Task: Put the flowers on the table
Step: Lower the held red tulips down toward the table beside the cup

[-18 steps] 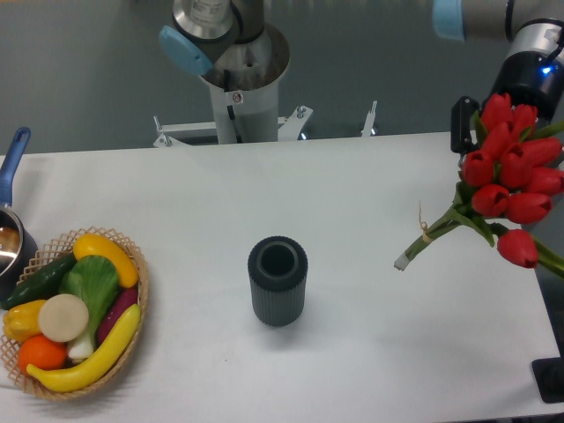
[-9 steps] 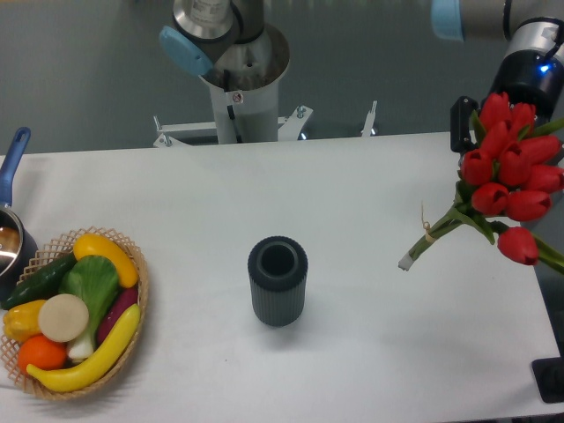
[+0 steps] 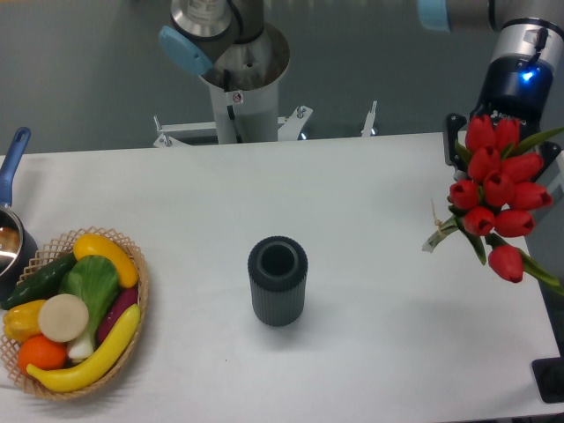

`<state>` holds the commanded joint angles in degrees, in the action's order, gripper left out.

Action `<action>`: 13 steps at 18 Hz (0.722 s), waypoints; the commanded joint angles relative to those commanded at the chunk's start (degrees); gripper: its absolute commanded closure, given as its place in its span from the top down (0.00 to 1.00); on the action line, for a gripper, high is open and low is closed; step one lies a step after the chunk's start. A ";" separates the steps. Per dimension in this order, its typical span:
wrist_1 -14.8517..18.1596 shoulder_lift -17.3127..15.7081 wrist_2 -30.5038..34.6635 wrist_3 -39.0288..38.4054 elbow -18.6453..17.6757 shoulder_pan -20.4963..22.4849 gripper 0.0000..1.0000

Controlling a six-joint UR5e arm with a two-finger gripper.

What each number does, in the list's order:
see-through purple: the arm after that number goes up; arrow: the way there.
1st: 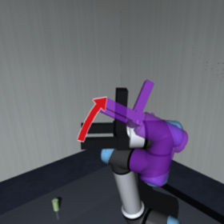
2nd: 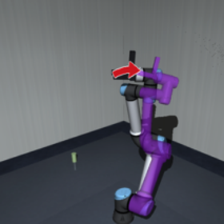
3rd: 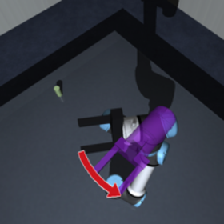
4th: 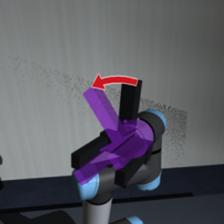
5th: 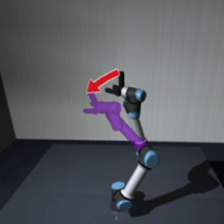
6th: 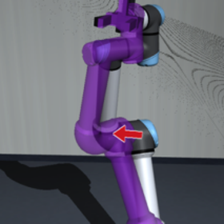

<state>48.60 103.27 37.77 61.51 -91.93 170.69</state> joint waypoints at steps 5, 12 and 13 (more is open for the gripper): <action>0.09 0.18 12.66 5.19 -2.11 -4.05 0.45; 0.53 3.51 25.76 10.29 -2.20 -8.79 0.44; 0.53 4.56 27.78 10.73 -2.03 -9.50 0.44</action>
<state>49.13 107.83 65.55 72.24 -93.96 161.20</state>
